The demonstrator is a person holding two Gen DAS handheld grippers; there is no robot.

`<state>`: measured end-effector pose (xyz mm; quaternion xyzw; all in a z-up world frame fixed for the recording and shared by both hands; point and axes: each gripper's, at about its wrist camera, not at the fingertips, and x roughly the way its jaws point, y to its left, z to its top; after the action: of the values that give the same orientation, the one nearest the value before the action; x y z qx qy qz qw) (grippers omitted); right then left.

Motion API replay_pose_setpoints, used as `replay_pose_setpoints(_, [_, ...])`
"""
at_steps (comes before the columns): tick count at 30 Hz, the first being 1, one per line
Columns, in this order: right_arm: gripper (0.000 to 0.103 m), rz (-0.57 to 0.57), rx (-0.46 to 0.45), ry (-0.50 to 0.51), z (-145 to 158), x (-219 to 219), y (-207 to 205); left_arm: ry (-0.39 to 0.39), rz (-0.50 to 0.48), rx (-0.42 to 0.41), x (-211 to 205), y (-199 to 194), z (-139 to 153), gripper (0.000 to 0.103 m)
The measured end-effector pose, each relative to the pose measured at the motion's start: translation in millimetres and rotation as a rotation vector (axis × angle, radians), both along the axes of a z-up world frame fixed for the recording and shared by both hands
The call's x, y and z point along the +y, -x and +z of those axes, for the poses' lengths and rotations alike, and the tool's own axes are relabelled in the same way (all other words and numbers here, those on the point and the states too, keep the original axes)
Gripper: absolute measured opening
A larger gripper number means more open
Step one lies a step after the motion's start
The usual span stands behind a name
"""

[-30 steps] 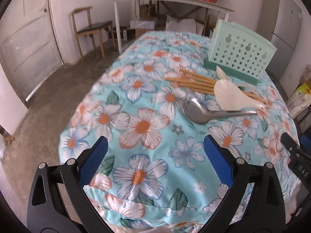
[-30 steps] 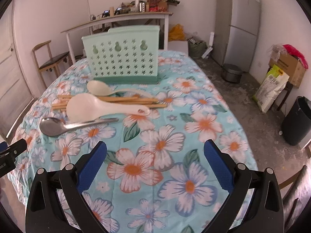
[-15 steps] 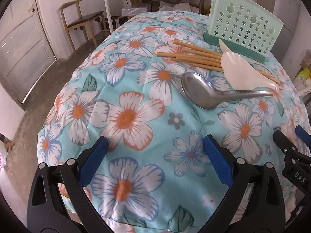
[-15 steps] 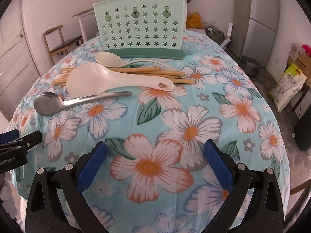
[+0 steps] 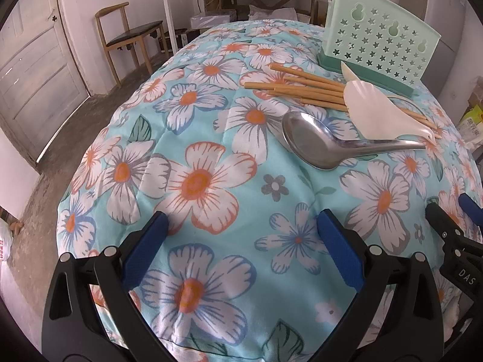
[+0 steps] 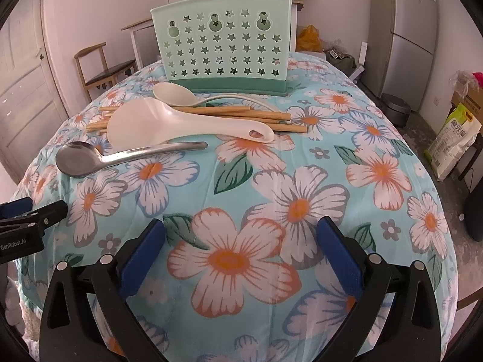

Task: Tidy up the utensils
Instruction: 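Move the left tool to the steel spoon and close on it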

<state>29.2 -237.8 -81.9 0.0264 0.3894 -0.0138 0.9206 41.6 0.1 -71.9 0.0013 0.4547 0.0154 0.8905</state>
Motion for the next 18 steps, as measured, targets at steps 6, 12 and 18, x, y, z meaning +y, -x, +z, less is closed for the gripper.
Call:
replay_pose_setpoints(6, [0.098, 0.003, -0.007, 0.004, 0, 0, -1, 0.015, -0.064, -0.026, 0, -4, 13, 0.096])
replay_pose_setpoints(12, [0.098, 0.007, -0.011, 0.001, 0, 0, 0, 0.219, -0.151, -0.161, -2, -5, 33, 0.095])
replay_pose_setpoints(18, [0.098, 0.003, -0.015, 0.001, 0, 0, 0, 0.298, -0.151, -0.170, -1, -26, 27, 0.078])
